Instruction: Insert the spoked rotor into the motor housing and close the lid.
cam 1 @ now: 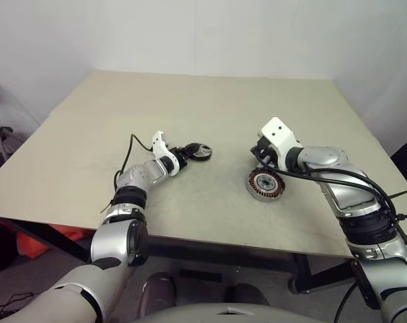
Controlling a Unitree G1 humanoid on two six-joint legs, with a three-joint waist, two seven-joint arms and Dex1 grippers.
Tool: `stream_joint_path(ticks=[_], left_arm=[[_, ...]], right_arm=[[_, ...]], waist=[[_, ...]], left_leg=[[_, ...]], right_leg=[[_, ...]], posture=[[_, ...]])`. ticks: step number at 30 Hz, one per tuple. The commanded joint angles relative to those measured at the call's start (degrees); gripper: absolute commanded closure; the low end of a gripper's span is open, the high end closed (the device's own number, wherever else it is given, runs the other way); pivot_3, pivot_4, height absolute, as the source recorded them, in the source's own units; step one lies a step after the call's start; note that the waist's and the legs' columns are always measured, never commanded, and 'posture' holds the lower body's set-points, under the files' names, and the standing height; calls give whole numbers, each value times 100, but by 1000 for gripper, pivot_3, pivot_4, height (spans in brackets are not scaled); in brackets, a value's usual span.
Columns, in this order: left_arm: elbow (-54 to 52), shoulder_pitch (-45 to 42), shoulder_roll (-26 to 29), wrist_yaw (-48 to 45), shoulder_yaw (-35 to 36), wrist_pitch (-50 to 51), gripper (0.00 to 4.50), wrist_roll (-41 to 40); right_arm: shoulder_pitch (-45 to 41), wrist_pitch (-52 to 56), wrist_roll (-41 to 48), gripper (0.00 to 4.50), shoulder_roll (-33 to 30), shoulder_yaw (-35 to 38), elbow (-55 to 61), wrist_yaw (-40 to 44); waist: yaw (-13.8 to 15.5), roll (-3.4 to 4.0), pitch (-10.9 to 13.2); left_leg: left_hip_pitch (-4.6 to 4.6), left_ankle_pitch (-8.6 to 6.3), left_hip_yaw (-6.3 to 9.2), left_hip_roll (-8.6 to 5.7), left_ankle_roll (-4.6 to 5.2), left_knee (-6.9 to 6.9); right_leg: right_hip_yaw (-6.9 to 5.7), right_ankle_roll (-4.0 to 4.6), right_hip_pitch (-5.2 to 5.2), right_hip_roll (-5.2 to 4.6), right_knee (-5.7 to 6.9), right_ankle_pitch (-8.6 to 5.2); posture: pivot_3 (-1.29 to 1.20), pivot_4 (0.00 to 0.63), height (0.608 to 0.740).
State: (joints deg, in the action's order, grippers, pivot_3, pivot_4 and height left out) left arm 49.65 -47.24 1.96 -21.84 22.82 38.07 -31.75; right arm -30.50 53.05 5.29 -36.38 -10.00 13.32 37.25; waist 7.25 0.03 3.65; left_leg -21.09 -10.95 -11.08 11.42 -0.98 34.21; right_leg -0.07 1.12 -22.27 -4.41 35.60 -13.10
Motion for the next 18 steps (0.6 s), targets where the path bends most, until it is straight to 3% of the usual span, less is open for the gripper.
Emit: stream_joint_path(ticks=[1,3,12,18], left_arm=[[158,-113,-39,36,7,54,2167,-20],[179,-121,-30,14,-30,108,2813,14],[111,-78,-58,-77,-78,185,2813,31],[-8,-35,-54,-169,-51,328,4031,-74]], right_arm=[[-179,-37,-20,4500,-12,61,53,-67],[-186,-34,-22,4500,-12,65,52,-74],[-138,-80,-43,4500,-9,37,41,-114],[-169,-194,-163,4500,-193,94,-142,-136]], waist=[[0,0,0],[8,0,0],[8,0,0],[4,0,0]], left_leg=[[-2,0,1,0,0,0],[-3,-1,2,0,2,-2],[-7,-2,5,0,2,-6],[0,-2,8,-1,2,-7]], right_leg=[[0,0,0,0,-4,0],[-2,-1,0,0,-8,0],[-7,-1,0,0,-16,0],[-10,-1,9,-1,-20,0]], posture=[[0,0,740],[0,0,740],[0,0,740],[0,0,740]])
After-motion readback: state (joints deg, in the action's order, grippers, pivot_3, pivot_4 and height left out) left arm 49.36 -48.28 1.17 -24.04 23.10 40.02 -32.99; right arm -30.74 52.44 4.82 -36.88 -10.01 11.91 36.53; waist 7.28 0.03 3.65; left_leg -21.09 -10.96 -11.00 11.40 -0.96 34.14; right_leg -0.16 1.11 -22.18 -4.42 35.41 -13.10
